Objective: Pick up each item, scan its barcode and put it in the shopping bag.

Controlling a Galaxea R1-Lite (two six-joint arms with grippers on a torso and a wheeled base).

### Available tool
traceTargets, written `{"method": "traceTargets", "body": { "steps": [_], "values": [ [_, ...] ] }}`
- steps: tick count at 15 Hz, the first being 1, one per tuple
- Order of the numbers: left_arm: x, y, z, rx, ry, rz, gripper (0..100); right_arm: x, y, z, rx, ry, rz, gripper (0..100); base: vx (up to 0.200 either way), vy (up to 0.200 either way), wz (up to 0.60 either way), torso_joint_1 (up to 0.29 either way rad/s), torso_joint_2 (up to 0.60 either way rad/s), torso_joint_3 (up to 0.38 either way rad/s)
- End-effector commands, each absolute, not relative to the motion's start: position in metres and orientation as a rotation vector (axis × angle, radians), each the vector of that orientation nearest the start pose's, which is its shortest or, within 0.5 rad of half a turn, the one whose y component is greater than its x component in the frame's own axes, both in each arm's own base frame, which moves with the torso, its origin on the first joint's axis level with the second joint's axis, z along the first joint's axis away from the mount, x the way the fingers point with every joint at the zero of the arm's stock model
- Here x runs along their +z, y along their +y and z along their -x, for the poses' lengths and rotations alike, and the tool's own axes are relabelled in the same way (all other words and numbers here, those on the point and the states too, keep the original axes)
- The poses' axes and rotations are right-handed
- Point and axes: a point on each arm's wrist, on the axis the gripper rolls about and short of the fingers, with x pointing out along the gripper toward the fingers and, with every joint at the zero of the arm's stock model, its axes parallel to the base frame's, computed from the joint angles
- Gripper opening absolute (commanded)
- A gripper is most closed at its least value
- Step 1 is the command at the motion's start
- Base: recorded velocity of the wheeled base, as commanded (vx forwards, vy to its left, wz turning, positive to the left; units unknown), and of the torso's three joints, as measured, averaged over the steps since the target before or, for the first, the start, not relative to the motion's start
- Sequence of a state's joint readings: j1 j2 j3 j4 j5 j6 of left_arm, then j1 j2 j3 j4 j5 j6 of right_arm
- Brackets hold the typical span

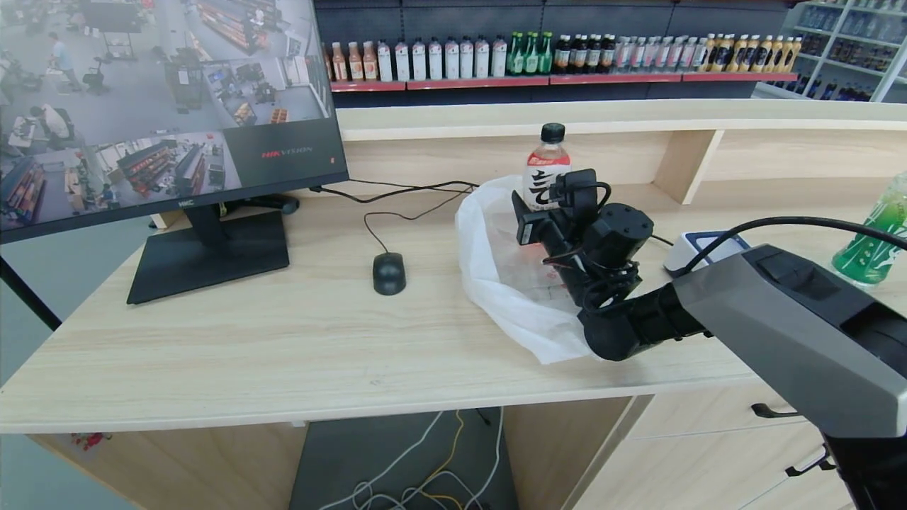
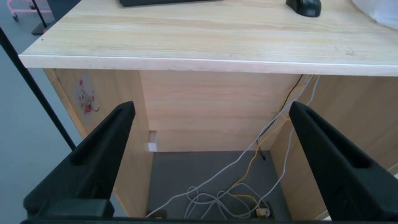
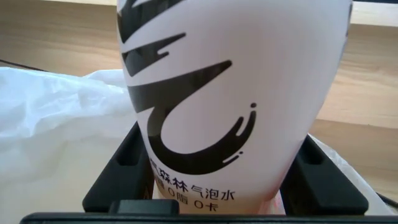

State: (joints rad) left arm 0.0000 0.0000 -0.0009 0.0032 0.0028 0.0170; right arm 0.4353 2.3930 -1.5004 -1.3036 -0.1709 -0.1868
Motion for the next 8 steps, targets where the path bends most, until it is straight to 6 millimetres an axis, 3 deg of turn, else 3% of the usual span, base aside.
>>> {"method": "traceTargets", "body": {
  "steps": [1,8],
  "values": [
    [0.0752,0.0001,0.0228,0.003,0.003,-0.017,100,0.1550,0.2013,-0.4380,0.227,-0.412,0.061,0,0.000,0.000,0.00,0.000,0.00,0.000],
    [0.0756,0.0001,0.0229,0.003,0.002,-0.017,100,0.1460,0.2030,-0.4401,0.231,-0.388,0.053,0,0.000,0.000,0.00,0.000,0.00,0.000]
  ]
}}
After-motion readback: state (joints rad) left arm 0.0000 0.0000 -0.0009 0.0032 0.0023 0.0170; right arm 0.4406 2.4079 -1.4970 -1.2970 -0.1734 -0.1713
